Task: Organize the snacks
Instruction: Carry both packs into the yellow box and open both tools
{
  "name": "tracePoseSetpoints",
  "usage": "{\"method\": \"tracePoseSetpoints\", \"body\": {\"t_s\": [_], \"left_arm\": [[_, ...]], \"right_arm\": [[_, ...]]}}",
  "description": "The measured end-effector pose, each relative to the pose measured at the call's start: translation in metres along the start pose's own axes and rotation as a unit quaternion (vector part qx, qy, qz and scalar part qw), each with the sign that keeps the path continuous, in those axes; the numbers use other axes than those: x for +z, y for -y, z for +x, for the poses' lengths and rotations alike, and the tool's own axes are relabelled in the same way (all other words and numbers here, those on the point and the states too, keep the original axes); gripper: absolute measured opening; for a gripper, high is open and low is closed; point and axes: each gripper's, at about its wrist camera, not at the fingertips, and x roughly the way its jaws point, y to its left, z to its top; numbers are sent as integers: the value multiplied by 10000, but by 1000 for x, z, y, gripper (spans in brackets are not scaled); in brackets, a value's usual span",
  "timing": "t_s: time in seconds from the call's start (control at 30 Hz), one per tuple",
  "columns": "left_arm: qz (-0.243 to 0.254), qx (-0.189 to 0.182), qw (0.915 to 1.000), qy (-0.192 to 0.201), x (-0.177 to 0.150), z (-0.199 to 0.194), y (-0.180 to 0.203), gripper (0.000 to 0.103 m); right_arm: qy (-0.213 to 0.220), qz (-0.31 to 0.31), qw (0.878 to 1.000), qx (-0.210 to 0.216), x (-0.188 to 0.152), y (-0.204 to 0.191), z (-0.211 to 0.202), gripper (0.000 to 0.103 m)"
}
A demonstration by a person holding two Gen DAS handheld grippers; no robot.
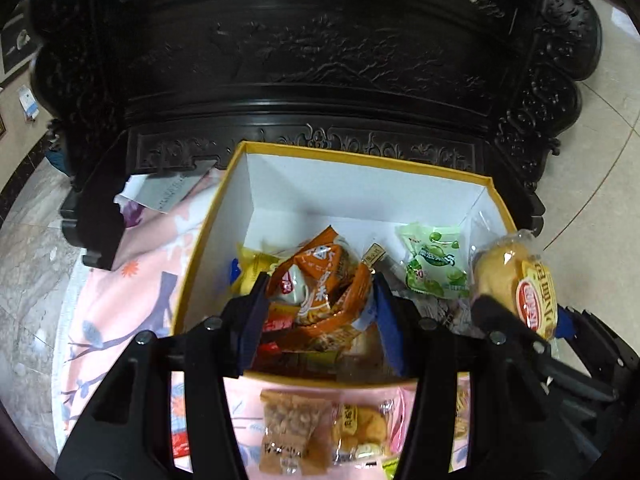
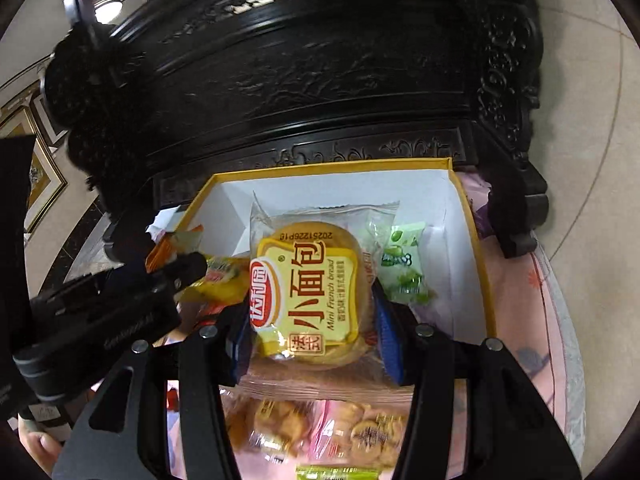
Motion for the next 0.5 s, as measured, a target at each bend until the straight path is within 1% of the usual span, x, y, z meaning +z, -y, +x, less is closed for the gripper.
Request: {"method": "tracePoseSetpoints", "body": {"t_s": [0.17,0.2,0.23,0.27,0.3,0.4,0.5], "left_arm": [[23,42,10000,20,9,15,-4,52],[18,72,10000,27,12,16,-5,57],[-9,106,9999,46,14,15,-6,76],[-48,156,9999,53,15,15,-9,87],[-100,295,9995,101,16,13,-14,96],[-181,258,9994,153,12,2,-27,96],[-253,227,9992,207,-10,-20,-46,96]], "right_arm": [[-26,85,10000,-27,7,7,15,53],[-43,106,9999,-93,9,8,17,54],[-84,106,9997,-187,10,8,21,60],[-123,125,9995,-260,12,10,23,64],[-118,151,9995,-264,12,13,21,68],[-131,19,9997,-202,1,16,3,69],[-234,-197,9995,46,-35,15,-24,70]]}}
